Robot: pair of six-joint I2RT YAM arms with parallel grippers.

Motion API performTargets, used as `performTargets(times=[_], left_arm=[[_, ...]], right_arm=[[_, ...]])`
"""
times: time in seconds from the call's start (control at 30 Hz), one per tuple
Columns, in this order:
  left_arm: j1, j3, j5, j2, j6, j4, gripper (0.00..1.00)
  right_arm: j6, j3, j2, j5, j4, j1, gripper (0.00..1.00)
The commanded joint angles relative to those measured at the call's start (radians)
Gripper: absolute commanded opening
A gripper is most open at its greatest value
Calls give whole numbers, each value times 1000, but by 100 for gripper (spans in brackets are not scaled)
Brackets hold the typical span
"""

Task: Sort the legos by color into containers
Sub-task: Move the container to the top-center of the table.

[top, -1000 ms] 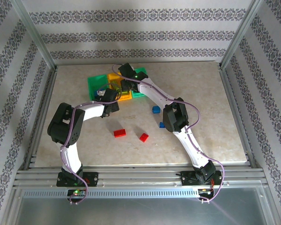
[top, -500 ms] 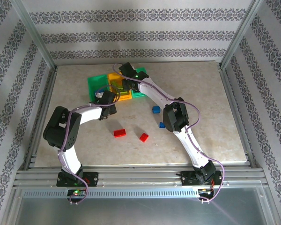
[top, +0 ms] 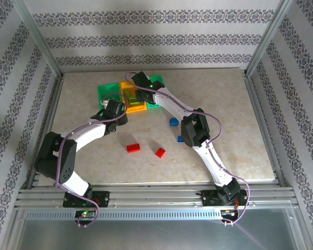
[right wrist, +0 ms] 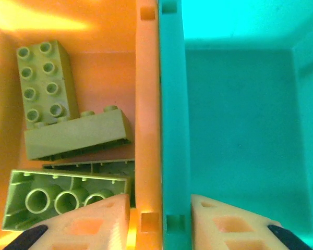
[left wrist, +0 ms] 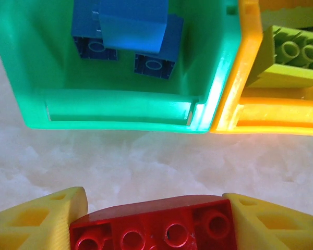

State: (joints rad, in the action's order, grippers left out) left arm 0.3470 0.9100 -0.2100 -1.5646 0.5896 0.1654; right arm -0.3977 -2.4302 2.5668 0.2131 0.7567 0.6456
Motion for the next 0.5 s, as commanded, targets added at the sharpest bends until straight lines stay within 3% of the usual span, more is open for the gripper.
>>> performTargets(times=[0.0, 0.27, 0.47], left_arm=[[3, -9, 1, 52, -11, 50, 55], [4, -2, 0, 114, -16, 82, 55], [4, 7, 1, 145, -13, 91, 55]], right_arm=[[-18, 7, 19, 16, 7, 10, 31], [-35, 49, -24, 66, 26, 33, 20], [-114, 253, -148, 85, -10, 55, 18]])
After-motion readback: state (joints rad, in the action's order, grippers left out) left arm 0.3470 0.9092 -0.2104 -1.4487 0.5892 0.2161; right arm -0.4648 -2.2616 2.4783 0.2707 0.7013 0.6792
